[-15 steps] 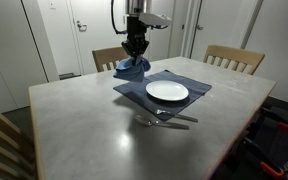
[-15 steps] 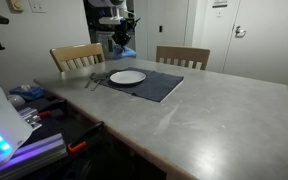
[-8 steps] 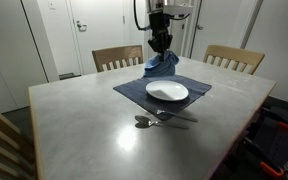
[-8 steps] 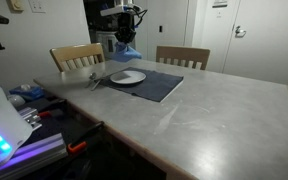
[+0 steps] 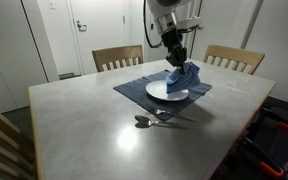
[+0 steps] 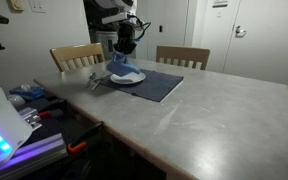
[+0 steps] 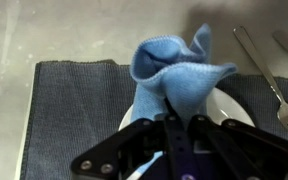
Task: Pick up the blue cloth and wipe the white plate.
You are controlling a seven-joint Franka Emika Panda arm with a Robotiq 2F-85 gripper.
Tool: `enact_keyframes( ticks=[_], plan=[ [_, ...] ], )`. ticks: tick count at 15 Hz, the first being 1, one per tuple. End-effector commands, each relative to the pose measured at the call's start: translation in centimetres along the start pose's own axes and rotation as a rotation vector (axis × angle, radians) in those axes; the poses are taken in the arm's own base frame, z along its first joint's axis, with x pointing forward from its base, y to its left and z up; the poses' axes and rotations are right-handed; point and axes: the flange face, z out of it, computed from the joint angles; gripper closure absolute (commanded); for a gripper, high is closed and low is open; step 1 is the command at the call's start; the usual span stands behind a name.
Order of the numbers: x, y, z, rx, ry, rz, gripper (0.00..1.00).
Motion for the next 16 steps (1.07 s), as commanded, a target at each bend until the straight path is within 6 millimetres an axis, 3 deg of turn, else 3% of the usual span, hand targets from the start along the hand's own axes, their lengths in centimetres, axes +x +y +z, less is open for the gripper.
enact_keyframes(
  ticks=[1,7,16],
  plan=[
    [0.7,-0.2,2.3,-0.037,-0.101,-0.082,0.98],
    [1.6,-0.3,5.3,-0.138,-0.217,-0.088,0.98],
    [4.1,-0.6,7.1,-0.173,-0.238,0.056,0.98]
  ],
)
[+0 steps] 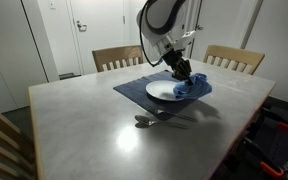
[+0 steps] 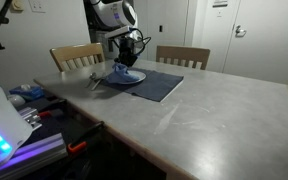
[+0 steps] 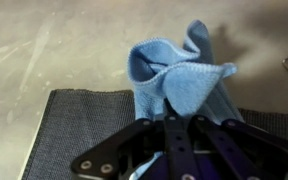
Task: Pick up the blue cloth and wipe the white plate.
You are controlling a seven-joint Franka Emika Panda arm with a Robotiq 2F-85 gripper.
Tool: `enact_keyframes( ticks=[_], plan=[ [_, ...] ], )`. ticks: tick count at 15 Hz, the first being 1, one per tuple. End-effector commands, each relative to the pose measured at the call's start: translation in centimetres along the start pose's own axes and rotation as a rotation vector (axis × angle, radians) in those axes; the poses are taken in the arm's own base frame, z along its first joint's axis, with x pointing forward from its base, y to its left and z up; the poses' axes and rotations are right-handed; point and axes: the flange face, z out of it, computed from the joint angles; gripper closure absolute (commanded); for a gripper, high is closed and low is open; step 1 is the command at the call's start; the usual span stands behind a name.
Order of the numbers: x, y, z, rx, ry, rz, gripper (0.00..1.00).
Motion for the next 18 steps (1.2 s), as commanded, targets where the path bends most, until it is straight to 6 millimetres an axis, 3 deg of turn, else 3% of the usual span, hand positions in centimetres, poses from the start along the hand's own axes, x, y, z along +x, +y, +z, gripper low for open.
enact_keyframes(
  ticks=[1,11,18],
  plan=[
    [1.6,0.0,-0.2,-0.017,-0.004,0.080,0.98],
    [3.3,-0.6,-2.6,0.025,0.117,0.231,0.98],
    [3.2,-4.8,-4.7,0.088,0.185,0.112,0.98]
  ],
)
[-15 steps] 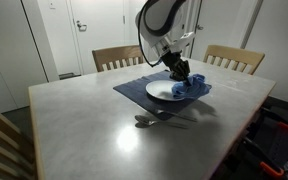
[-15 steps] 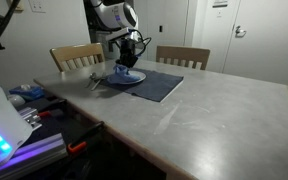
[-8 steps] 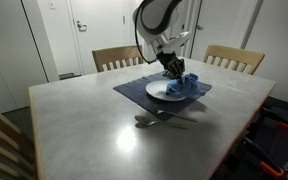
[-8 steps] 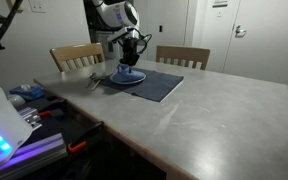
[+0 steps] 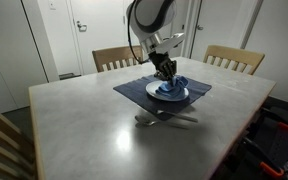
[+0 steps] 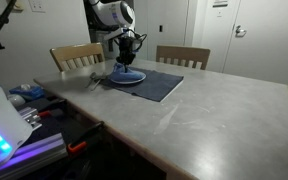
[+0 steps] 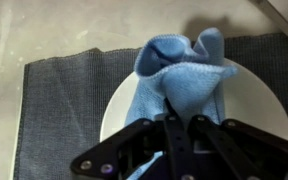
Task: Pick up the blue cloth and wipe the white plate.
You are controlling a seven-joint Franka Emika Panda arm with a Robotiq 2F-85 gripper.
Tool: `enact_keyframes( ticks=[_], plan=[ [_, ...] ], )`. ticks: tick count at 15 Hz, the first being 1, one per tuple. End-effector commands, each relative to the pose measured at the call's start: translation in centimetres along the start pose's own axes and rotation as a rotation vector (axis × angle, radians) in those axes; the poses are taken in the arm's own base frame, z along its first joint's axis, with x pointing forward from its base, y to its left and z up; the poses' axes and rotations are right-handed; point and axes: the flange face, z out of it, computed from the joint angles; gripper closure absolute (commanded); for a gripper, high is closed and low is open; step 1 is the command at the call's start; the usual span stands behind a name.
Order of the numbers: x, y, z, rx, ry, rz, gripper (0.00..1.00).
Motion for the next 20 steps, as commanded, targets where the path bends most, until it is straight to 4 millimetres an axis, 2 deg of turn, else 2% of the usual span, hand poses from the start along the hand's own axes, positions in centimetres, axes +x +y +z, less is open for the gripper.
enact_keyframes(
  ticks=[1,5,12,17,19,20],
  plan=[
    [0.3,-2.2,-0.9,0.056,0.033,-0.075,0.98],
    [-0.3,-2.9,-1.3,0.075,-0.016,-0.190,0.98],
    [-1.1,-1.0,0.1,-0.025,-0.151,-0.304,0.98],
    [-0.5,1.0,2.4,-0.235,-0.240,-0.140,0.98],
    [0.5,1.3,3.1,-0.253,-0.217,-0.053,0.98],
    [1.1,1.1,3.1,-0.207,-0.193,-0.017,0.98]
  ],
)
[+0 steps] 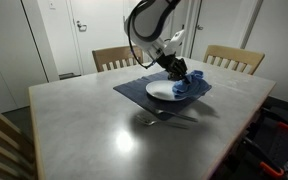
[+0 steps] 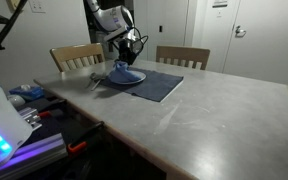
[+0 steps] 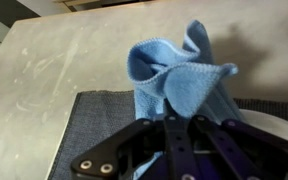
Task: Pick up the blue cloth and wipe the white plate.
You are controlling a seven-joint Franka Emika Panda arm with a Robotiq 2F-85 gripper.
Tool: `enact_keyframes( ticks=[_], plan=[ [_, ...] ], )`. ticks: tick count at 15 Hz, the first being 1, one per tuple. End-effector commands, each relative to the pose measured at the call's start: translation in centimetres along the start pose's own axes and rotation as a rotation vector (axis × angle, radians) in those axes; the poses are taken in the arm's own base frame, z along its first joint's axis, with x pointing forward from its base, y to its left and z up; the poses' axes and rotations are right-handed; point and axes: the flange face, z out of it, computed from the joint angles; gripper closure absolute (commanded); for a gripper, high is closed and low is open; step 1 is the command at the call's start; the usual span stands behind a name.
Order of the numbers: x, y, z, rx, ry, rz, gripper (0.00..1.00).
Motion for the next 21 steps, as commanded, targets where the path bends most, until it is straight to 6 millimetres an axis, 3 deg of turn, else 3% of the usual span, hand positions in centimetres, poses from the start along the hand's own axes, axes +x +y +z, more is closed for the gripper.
enact_keyframes(
  ticks=[1,6,13,21],
  plan=[
    [2.2,-0.2,-0.1,0.061,0.024,0.108,0.98],
    [3.1,-1.3,-1.9,0.296,0.074,0.103,0.98],
    [2.8,-1.8,-4.4,0.484,0.139,-0.001,0.98],
    [1.5,-1.4,-2.7,0.357,-0.017,-0.179,0.98]
  ],
)
